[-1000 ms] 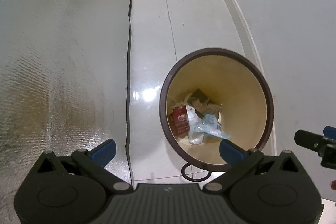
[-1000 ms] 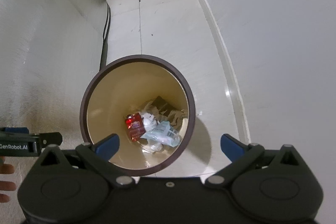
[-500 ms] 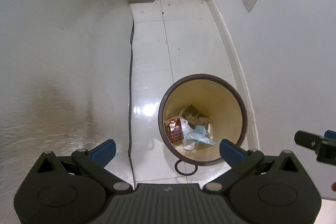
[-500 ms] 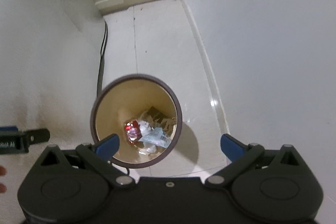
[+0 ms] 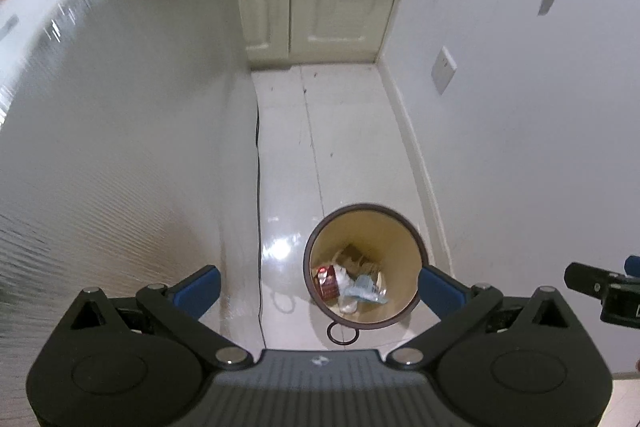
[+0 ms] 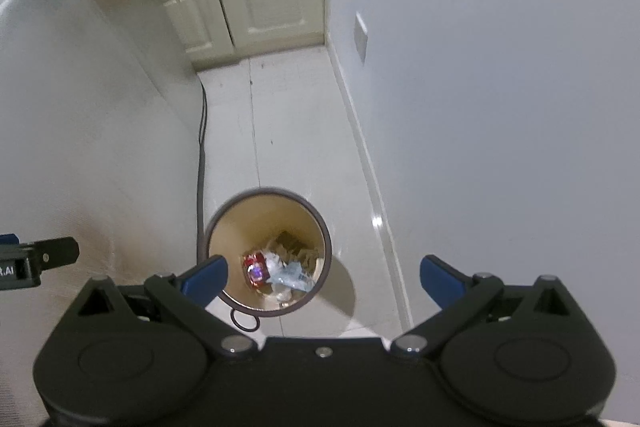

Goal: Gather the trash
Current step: 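Raise both open tools from the bin back over the table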

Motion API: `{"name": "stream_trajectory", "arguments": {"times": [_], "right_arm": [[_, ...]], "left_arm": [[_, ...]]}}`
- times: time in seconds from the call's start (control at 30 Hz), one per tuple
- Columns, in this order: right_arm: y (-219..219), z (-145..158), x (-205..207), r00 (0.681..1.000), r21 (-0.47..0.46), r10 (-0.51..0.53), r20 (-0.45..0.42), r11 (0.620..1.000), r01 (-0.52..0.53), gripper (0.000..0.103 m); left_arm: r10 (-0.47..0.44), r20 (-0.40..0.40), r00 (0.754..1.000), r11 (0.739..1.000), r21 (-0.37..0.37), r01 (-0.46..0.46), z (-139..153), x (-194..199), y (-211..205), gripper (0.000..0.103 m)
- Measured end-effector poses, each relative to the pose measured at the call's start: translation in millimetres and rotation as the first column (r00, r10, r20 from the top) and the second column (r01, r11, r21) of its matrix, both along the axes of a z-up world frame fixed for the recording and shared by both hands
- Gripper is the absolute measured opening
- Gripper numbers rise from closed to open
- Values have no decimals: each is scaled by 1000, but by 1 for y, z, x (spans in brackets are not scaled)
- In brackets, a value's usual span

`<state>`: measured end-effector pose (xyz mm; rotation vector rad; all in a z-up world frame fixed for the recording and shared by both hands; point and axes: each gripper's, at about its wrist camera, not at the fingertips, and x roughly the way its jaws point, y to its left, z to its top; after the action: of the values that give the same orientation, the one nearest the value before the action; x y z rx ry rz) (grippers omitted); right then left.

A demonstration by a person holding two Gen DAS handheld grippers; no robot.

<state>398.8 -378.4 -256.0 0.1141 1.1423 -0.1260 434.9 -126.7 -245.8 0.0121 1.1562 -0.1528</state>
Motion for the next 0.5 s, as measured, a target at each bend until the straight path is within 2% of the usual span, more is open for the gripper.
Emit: {"name": "stream_trajectory", "arguments": {"times": [0.3, 0.5], "right_arm": [[21, 93, -14, 995, -37, 29, 93, 999, -25, 103], [40, 146, -29, 987, -50, 29, 158, 999, -22, 103]], "left_arm": [[-8, 100, 995, 998, -66, 15, 83, -22, 27, 103], [-6, 199, 980, 997, -74, 21, 142, -37, 53, 103]]}}
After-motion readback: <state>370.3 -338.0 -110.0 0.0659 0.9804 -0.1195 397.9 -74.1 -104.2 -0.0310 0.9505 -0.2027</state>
